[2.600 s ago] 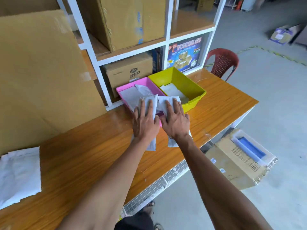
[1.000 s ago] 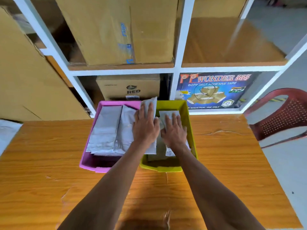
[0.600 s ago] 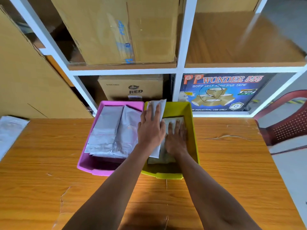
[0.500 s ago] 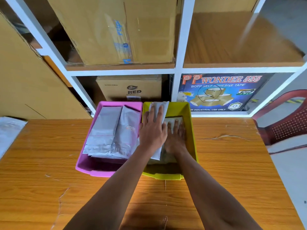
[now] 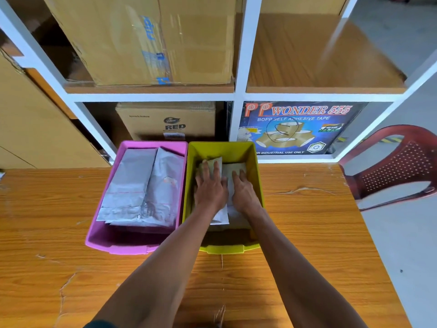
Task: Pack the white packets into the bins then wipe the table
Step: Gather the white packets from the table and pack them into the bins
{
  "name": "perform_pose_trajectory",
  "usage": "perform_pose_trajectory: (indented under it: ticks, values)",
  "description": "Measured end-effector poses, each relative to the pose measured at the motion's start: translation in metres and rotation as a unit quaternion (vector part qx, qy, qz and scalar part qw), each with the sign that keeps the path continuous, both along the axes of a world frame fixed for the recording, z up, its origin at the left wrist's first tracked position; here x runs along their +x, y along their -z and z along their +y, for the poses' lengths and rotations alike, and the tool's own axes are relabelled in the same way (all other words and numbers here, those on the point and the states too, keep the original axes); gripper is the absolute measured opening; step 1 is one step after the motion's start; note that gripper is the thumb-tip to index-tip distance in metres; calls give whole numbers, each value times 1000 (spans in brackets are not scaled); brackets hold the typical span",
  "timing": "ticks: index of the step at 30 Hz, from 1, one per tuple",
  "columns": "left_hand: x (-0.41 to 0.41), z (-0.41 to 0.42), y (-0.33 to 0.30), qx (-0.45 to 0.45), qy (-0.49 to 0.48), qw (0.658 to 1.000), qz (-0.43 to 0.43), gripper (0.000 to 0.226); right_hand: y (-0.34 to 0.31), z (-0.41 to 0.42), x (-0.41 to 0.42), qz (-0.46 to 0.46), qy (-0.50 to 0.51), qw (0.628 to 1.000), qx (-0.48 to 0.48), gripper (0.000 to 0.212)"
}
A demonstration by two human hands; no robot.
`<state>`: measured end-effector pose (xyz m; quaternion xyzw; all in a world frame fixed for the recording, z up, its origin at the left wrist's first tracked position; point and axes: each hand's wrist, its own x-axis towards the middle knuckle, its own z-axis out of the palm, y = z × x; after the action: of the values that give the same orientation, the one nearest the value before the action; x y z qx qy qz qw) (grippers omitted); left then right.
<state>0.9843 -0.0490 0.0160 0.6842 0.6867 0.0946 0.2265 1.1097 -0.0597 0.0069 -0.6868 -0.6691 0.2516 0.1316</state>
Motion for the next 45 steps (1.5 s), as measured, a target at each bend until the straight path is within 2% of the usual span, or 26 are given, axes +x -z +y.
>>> perform_pose_trajectory:
  ticks: [3,6,10,15,21,26,32,45]
  values:
    - [-1,1,8,3,34,999,7,75,2,-2,-3,-8,4,1000,12,74]
    - [-2,-3,13,18,75,997,29,92,7,2,-8,-21,-7,999,40,67]
    - [-11,-6,34,9,112,992,57,87,18,10,-14,-97,-64,993,28,62]
    - [-19,5,47,26,147,987,65,77,28,17,-14,-151,-64,986,-2,61]
    - [-17,6,64,94,123,988,25,73,39,17,-14,-114,-33,993,17,70]
    - [-17,16,88,57,113,990,66,73,48,22,-14,-78,-28,996,30,65]
    - [-19,14,93,66,131,986,84,83,62,22,-13,-81,-31,995,52,68]
    - [-16,10,76,87,152,979,103,84,72,24,-13,-121,-34,990,61,68]
